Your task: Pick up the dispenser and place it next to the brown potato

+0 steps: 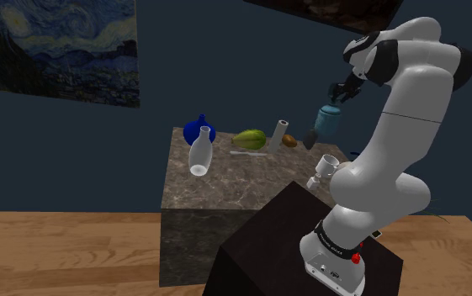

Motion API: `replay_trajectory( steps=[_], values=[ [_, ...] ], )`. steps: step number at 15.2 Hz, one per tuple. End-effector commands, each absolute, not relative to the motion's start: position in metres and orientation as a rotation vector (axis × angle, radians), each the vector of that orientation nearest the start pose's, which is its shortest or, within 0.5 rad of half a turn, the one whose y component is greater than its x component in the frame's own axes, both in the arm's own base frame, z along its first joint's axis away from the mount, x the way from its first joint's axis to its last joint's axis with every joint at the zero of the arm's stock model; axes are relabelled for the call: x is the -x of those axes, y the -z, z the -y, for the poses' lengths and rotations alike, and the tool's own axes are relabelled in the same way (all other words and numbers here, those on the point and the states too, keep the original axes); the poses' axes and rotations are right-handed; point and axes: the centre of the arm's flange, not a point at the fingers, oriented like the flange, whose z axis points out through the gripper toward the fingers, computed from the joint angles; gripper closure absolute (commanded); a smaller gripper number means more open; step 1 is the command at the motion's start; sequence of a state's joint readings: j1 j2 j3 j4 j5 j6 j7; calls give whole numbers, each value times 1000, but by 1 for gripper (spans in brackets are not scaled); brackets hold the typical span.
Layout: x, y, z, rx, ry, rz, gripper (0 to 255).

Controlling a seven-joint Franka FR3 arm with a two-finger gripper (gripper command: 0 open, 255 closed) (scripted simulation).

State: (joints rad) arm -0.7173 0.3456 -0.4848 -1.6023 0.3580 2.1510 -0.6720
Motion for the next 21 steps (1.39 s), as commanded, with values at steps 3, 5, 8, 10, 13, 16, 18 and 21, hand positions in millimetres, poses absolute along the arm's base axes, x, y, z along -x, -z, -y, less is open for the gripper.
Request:
replay_trajectory(
  steps=[3, 5, 8, 10, 13, 16, 18, 21],
  values=[
    [-294, -455, 611, 3044, 456, -1019, 255],
    [-294, -444, 611, 3044, 456, -1019, 255],
    [-294, -428, 611, 3044, 456, -1019, 255],
    [-294, -418, 611, 3044, 456, -1019, 255],
    [-294, -402, 611, 3044, 456, -1019, 255],
    [-294, -386, 611, 3044, 456, -1019, 255],
    [-294, -376, 611, 3044, 456, -1019, 255],
    [-294, -360, 611, 3044, 456, -1019, 255]
  ],
)
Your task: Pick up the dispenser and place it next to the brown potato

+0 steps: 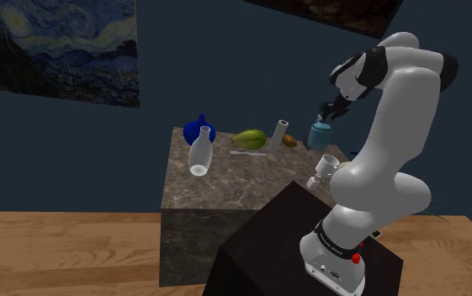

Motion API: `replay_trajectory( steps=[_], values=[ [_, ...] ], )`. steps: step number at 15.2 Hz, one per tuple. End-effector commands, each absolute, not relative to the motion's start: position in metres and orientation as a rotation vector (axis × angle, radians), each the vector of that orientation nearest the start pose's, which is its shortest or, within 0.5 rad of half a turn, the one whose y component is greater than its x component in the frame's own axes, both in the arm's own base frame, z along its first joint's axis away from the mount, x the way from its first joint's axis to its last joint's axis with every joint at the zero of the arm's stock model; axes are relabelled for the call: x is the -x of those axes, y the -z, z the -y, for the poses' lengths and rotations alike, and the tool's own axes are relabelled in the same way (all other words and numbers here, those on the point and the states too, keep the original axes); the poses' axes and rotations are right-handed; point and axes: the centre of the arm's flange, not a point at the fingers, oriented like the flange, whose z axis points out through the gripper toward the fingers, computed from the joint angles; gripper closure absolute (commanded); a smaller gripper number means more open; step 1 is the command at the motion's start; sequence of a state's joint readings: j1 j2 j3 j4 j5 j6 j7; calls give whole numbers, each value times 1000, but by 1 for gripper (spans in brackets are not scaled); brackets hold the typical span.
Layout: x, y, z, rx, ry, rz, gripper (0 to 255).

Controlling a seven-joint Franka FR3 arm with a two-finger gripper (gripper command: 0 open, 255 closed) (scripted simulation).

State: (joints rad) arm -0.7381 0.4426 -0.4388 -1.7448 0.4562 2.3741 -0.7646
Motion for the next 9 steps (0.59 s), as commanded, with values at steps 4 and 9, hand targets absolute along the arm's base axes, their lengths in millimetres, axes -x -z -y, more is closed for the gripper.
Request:
replay_trajectory(
  steps=[4, 9],
  values=[
    [-294, -339, 611, 3044, 456, -1019, 255],
    [-294, -312, 611, 3044, 456, -1019, 255]
  ],
)
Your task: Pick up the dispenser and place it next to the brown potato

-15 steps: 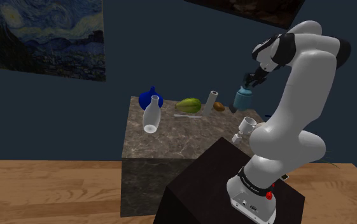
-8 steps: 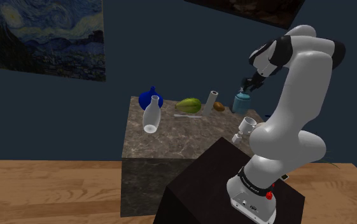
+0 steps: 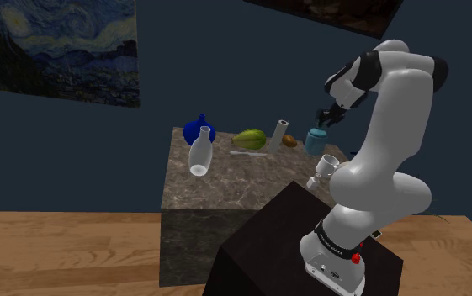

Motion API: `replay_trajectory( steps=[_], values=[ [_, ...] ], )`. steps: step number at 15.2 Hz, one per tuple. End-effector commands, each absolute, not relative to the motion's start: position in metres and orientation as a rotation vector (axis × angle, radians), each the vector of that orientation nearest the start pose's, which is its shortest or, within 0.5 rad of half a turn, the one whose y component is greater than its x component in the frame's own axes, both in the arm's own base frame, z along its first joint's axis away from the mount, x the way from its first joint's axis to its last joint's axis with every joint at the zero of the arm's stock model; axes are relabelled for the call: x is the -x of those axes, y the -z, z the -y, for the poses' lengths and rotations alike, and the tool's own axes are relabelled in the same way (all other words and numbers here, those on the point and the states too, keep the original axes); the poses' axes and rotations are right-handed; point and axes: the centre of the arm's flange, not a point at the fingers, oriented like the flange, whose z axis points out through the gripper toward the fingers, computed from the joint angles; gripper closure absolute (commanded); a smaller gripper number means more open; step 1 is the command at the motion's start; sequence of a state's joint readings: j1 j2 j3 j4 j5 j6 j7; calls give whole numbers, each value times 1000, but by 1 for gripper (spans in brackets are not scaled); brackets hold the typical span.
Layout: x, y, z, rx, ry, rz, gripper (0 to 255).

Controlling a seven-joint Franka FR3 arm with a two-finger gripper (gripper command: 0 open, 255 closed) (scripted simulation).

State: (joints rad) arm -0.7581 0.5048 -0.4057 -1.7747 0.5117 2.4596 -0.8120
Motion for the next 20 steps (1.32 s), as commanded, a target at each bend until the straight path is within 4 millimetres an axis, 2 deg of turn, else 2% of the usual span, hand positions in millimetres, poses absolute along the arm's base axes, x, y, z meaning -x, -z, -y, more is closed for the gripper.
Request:
replay_trajectory(
  steps=[1, 3, 11, 12, 17, 20],
  values=[
    [-294, -307, 611, 3044, 456, -1019, 255],
    [-294, -294, 611, 3044, 456, -1019, 255],
    [-294, -294, 611, 3044, 456, -1019, 255],
    [-294, -294, 611, 3044, 456, -1019, 0],
    [-294, -294, 611, 3044, 456, -1019, 0],
    [-285, -332, 603, 3044, 456, -1019, 0]
  ],
)
